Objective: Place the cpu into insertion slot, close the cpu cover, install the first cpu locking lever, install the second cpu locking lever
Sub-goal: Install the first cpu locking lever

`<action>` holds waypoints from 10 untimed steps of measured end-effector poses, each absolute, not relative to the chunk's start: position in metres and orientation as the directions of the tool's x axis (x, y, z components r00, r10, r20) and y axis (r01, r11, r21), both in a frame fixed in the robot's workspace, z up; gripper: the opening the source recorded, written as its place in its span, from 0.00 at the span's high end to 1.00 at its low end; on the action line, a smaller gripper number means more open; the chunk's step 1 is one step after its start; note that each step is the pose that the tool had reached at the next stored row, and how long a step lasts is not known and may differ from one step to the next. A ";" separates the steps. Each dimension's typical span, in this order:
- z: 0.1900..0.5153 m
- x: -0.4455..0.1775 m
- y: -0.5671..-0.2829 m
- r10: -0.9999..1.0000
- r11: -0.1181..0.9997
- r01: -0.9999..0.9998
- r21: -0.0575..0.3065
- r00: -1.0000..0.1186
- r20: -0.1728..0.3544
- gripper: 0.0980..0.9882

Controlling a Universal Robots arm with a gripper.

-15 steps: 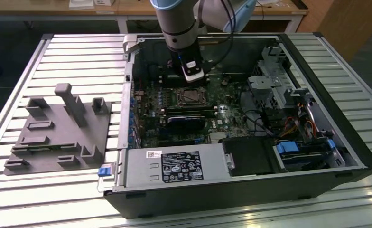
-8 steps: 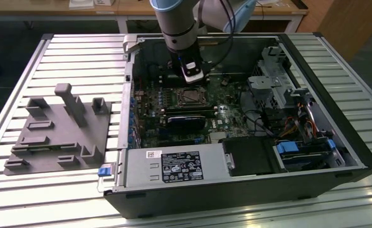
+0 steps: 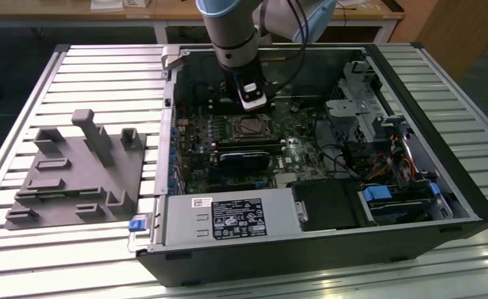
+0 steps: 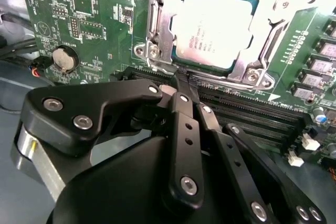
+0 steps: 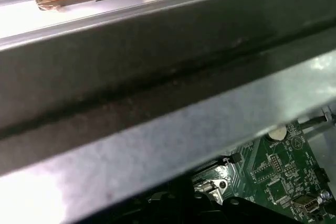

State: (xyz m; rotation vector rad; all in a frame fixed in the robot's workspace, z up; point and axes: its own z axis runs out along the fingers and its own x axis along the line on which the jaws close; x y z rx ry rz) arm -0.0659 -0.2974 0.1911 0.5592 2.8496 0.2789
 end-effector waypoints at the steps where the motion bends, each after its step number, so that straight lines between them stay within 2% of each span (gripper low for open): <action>1: 0.191 -0.066 -0.297 0.391 0.909 0.349 0.227 -0.902 -0.181 0.99; 10: 0.190 -0.066 -0.298 0.395 0.905 0.349 0.245 -0.902 -0.173 0.99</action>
